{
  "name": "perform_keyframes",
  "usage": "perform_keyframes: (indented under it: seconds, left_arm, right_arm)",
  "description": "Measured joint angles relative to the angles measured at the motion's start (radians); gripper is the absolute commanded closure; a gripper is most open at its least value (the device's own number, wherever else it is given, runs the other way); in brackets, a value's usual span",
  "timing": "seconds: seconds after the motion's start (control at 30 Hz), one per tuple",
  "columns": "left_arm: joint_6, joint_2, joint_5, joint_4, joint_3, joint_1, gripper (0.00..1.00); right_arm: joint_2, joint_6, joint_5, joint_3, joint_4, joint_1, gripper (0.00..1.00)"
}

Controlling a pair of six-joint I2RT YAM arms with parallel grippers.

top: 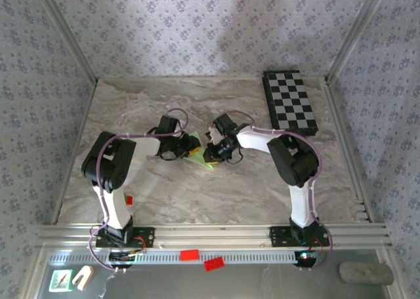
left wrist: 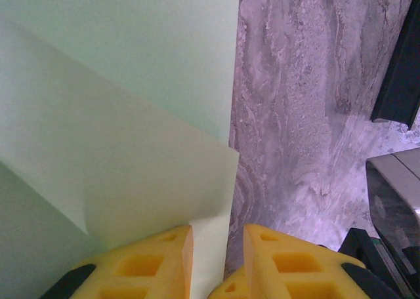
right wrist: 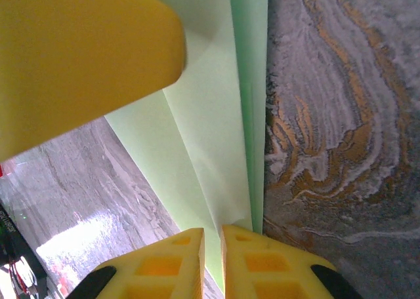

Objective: Fold a paper plane with a square sheet of paper (pick it up from the middle)
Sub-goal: Fourth fold the wing at the center of the table.

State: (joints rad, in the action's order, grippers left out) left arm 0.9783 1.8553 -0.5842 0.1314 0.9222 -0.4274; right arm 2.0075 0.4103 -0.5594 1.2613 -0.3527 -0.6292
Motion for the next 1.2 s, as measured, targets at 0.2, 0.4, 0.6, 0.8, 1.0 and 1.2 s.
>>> perform_keyframes:
  seconds: [0.2,0.4,0.6,0.8,1.0,1.2]
  left_arm:
    - [0.0,0.0,0.0,0.0,0.0,0.0,0.73]
    - [0.0,0.013,-0.003,-0.004,0.006,0.0,0.73]
    - [-0.01,0.015,-0.002,-0.034,0.033,0.0,0.74]
    - [-0.032,0.021,0.002,-0.058,0.06,0.013,0.75]
    - [-0.051,0.035,0.005,-0.069,0.073,0.034,0.75]
    - [-0.055,0.048,0.005,-0.077,0.088,0.035,0.75]
  right_arm:
    - [0.005,0.0,0.0,0.0,-0.003,0.0,0.85]
    - [0.01,0.0,0.005,0.005,-0.019,0.0,0.85]
    - [0.01,-0.002,0.018,0.008,-0.034,0.0,0.85]
    - [0.01,-0.008,0.022,0.01,-0.04,0.0,0.85]
    - [0.01,-0.008,0.023,0.011,-0.043,0.0,0.85]
    - [0.01,-0.008,0.026,0.015,-0.055,0.0,0.85]
